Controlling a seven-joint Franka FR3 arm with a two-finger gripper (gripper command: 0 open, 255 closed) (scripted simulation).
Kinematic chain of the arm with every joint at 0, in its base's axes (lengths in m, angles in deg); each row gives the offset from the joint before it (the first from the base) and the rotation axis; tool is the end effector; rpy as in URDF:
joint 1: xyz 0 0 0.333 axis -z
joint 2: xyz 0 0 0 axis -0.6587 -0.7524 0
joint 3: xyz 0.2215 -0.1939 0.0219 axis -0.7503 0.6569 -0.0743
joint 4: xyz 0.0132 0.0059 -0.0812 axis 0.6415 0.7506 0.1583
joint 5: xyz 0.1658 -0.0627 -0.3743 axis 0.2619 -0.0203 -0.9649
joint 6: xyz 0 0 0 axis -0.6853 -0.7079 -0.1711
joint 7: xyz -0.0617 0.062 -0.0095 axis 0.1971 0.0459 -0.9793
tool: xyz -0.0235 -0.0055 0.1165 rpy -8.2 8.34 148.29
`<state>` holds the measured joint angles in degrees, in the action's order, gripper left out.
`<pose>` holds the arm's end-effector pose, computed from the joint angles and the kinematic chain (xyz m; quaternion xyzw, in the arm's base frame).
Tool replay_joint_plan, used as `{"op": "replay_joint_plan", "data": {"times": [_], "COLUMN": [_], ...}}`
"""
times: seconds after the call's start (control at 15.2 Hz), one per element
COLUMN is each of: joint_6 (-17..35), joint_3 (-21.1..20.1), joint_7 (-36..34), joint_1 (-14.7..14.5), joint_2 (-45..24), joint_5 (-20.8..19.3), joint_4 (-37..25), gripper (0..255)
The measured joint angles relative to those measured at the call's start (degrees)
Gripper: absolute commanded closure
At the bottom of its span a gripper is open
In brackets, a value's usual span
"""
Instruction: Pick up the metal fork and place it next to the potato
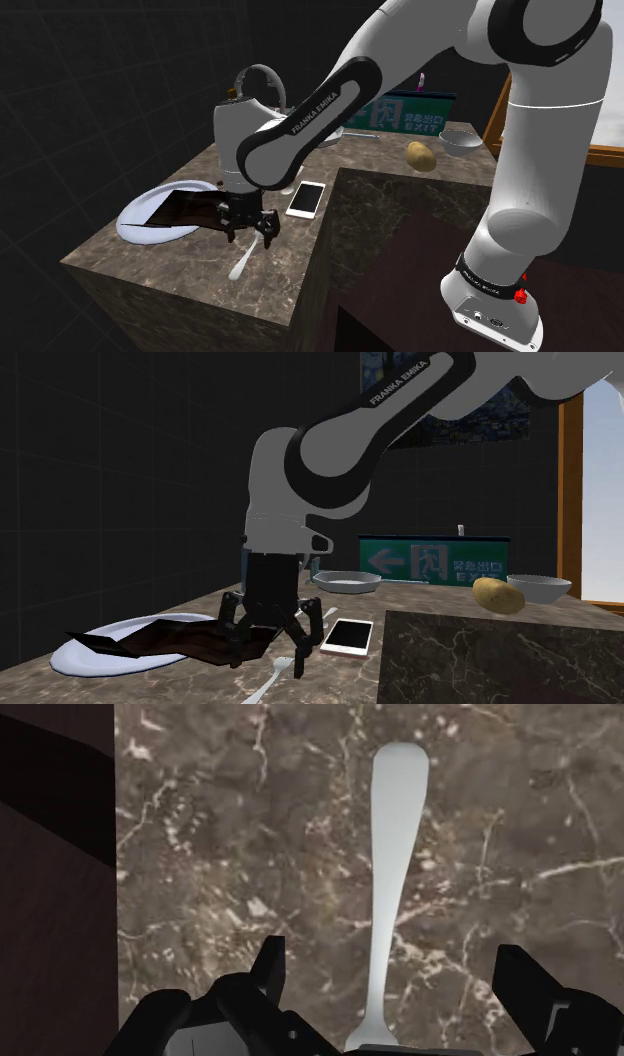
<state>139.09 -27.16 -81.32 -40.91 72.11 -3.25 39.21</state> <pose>0.4725 0.3433 0.2784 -0.8641 0.4981 0.0602 0.0413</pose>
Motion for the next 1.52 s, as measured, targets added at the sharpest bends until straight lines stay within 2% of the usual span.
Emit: {"op": "replay_joint_plan", "data": {"times": [0.53,0.59,1.25,1.52], "joint_6": [2.02,2.03,2.04,0.13], "joint_3": [0.46,0.46,0.47,-0.05], "joint_7": [-0.93,-0.93,-0.94,-0.35], "joint_1": [-0.68,-0.69,-0.69,-0.21], "joint_2": [-1.74,-1.75,-1.76,-0.15], "joint_5": [-1.29,-1.3,-1.3,-0.15], "joint_4": [0.5,0.5,0.51,-0.04], "gripper": [0,255,255,255]}}
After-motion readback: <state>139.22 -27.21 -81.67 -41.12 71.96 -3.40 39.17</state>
